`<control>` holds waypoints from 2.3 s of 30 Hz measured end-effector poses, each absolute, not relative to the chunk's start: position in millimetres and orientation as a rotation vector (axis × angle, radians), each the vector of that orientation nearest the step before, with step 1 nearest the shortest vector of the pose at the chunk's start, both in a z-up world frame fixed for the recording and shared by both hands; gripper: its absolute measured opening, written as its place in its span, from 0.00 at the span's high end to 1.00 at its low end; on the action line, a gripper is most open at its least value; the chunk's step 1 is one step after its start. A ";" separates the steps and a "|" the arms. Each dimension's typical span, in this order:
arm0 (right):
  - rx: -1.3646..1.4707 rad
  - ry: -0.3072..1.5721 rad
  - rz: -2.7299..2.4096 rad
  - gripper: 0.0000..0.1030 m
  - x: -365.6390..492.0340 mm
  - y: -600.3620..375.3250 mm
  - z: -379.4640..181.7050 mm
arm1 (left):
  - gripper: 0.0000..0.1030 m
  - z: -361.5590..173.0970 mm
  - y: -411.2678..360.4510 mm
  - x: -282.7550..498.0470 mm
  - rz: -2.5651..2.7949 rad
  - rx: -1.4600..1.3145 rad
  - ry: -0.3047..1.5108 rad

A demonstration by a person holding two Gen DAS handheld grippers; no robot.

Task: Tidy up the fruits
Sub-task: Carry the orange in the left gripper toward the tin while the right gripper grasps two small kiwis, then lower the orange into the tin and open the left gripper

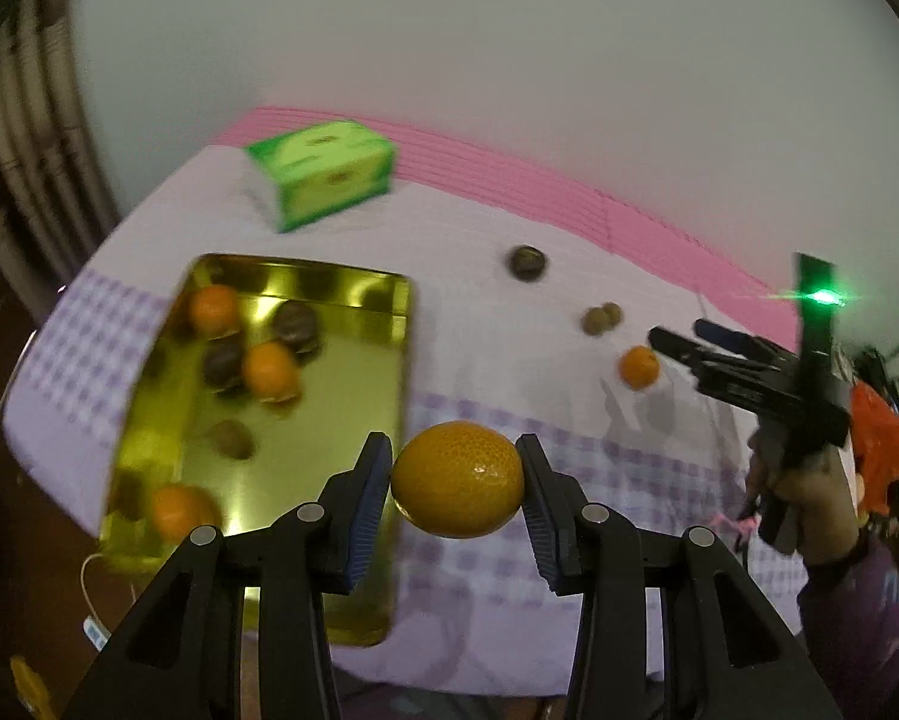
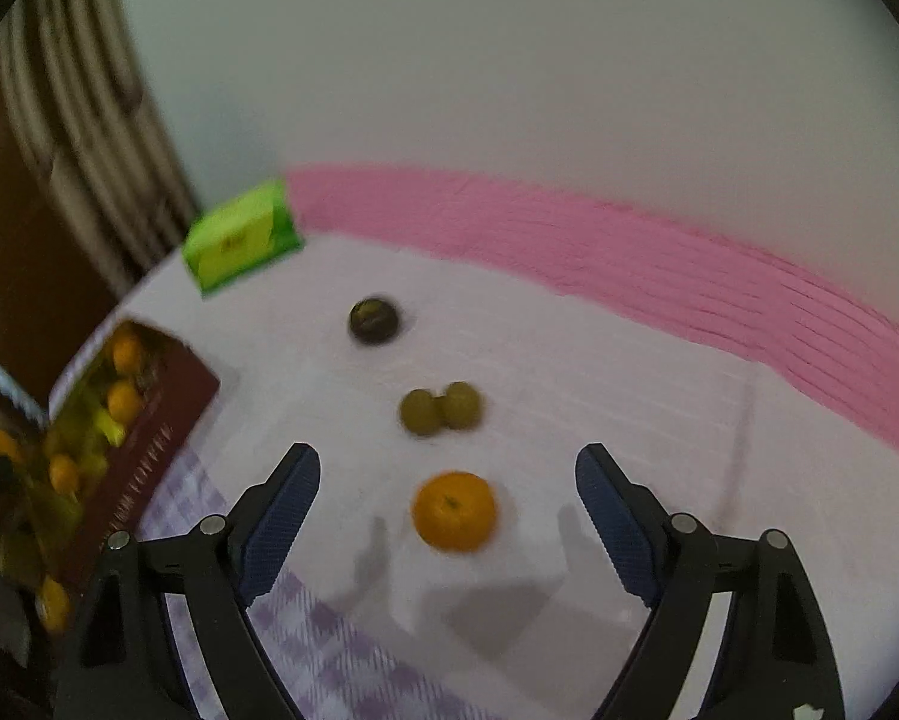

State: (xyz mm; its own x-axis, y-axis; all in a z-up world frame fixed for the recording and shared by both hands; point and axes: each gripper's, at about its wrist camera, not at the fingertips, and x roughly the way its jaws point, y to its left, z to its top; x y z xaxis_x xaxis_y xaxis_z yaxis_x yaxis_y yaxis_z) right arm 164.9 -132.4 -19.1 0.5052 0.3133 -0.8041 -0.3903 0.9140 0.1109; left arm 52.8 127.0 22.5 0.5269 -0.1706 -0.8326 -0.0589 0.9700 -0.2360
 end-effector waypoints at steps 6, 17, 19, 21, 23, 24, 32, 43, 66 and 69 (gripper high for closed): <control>-0.224 1.019 0.389 0.17 191.6 -96.7 -51.7 | 0.58 24.9 161.5 32.5 0.015 -0.254 0.993; -0.256 1.118 0.409 0.57 212.3 -83.7 -68.9 | 0.58 17.6 187.6 32.1 0.060 -0.291 0.989; -0.244 1.063 0.425 0.57 196.9 -80.5 -53.3 | 0.58 17.0 194.0 32.6 0.073 -0.299 0.983; -0.173 1.015 0.476 0.57 179.7 -78.4 -35.6 | 0.58 16.9 199.1 32.5 0.093 -0.298 0.974; -0.108 0.955 0.543 0.57 152.1 -71.6 -14.6 | 0.58 15.5 204.6 32.7 0.109 -0.304 0.971; -0.098 0.937 0.563 0.57 142.3 -67.3 -8.9 | 0.58 14.5 207.2 32.9 0.111 -0.313 0.971; -0.075 0.846 0.709 0.57 69.3 -19.3 24.7 | 0.58 9.5 212.0 32.2 0.110 -0.312 0.972; -0.105 0.821 0.704 0.57 39.0 -7.3 36.8 | 0.58 -14.4 200.8 36.5 0.086 -0.241 1.022; -0.099 0.824 0.695 0.57 34.5 -8.7 39.8 | 0.58 -29.5 184.5 41.2 0.084 -0.122 1.042; -0.097 0.824 0.695 0.57 34.4 -8.6 39.9 | 0.57 -31.0 183.0 41.6 0.083 -0.114 1.046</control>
